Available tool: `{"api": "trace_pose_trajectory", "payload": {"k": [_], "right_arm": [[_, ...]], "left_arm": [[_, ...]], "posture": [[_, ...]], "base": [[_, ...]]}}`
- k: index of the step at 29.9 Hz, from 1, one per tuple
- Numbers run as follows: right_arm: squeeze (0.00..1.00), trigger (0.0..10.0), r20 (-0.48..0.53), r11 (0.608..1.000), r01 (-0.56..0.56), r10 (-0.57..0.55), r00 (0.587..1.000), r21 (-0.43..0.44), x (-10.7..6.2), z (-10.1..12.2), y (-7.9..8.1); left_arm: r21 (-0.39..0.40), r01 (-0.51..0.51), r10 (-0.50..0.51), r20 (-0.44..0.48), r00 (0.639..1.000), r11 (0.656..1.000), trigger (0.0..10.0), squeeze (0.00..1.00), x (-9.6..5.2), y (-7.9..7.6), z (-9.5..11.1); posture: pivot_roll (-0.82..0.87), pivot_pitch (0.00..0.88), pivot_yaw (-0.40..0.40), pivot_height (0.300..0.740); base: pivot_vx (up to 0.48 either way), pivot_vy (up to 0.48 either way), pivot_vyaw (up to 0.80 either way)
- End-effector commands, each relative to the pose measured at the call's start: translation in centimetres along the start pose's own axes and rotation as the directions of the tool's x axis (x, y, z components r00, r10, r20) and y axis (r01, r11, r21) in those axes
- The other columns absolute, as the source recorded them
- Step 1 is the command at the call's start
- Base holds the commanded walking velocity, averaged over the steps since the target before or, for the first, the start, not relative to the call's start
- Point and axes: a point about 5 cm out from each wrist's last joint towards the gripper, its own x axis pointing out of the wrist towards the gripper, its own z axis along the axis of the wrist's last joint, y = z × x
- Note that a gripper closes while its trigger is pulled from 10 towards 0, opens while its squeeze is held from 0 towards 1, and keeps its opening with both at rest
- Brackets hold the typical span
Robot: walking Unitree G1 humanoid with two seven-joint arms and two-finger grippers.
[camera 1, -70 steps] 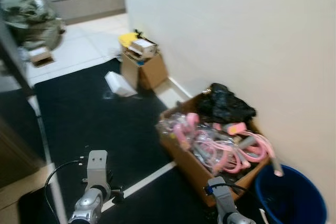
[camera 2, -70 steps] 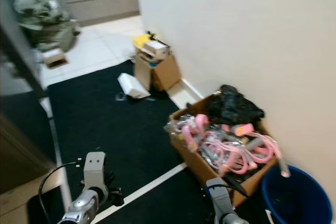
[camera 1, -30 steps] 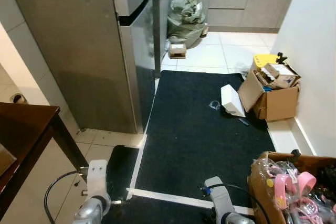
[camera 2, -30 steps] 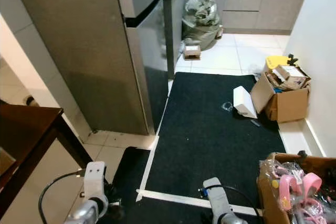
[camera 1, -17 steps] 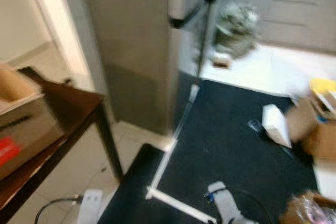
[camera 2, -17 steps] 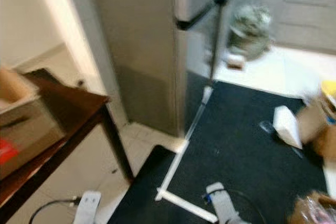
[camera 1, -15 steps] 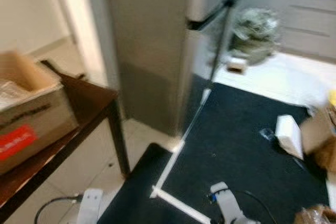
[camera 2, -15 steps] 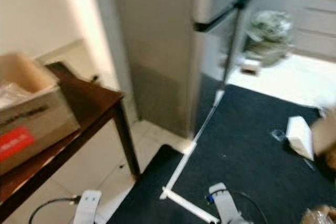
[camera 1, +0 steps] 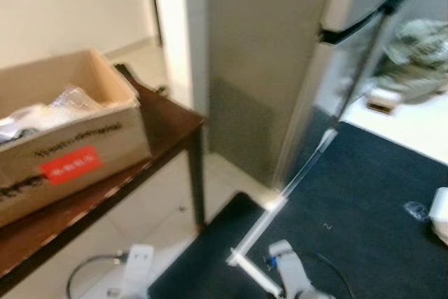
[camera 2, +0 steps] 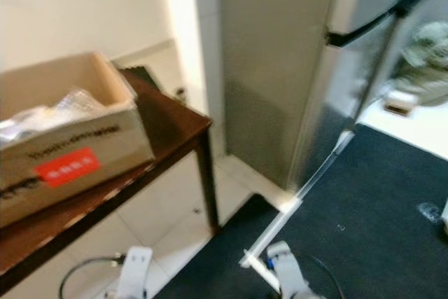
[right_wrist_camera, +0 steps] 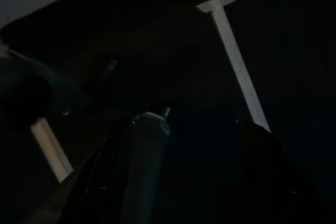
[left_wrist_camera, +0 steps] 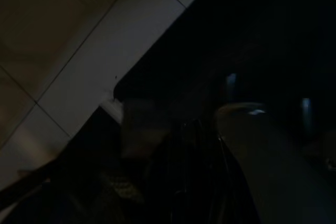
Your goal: Picking trash to rubbish bin
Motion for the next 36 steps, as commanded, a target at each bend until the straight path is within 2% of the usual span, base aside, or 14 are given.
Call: {"api": "trace_pose_trajectory", "payload": {"k": [1,3,7,10,20,36], "right_arm": [[0.00,10.0,0.020,1.000,-0.008,0.008,1.000,0.017,0.1,0.5,0.2],[0.00,10.0,0.033,1.000,-0.014,0.013,0.999,0.016,0.1,0.9,0.2],[0.00,10.0,0.043,1.000,-0.017,0.016,0.999,0.015,0.2,1.2,0.2],[0.00,10.0,0.050,1.000,-0.017,0.017,0.999,0.014,0.2,1.4,0.2],[0.00,10.0,0.064,1.000,-0.018,0.018,0.998,0.011,0.2,1.7,0.1],[0.00,10.0,0.096,1.000,-0.015,0.014,0.995,0.012,0.2,2.2,-0.1]], "left_arm": [[0.005,0.016,-0.016,-0.021,1.000,1.000,10.0,0.00,0.0,-1.1,-0.4],[0.005,0.020,-0.020,-0.020,1.000,1.000,10.0,0.00,0.0,-1.6,-0.3],[0.004,0.006,-0.006,-0.012,1.000,1.000,10.0,0.00,0.0,-0.4,-0.3],[0.002,-0.003,0.003,-0.003,1.000,1.000,10.0,0.00,0.0,-0.1,-0.2],[-0.006,-0.005,0.005,0.021,1.000,1.000,10.0,0.00,0.0,0.0,0.2],[-0.015,-0.019,0.019,0.022,1.000,1.000,10.0,0.00,-0.1,0.0,-0.3]], "posture": [[-0.08,0.081,0.011,0.740],[-0.08,0.082,0.013,0.740],[-0.08,0.084,0.011,0.740],[-0.08,0.082,0.007,0.740],[-0.08,0.080,0.005,0.740],[-0.07,0.075,0.001,0.740]], "base": [[0.000,0.000,0.80],[0.000,0.000,0.80],[0.000,0.000,0.80],[0.000,0.000,0.80],[0.000,0.000,0.80],[0.000,0.000,0.80]]}}
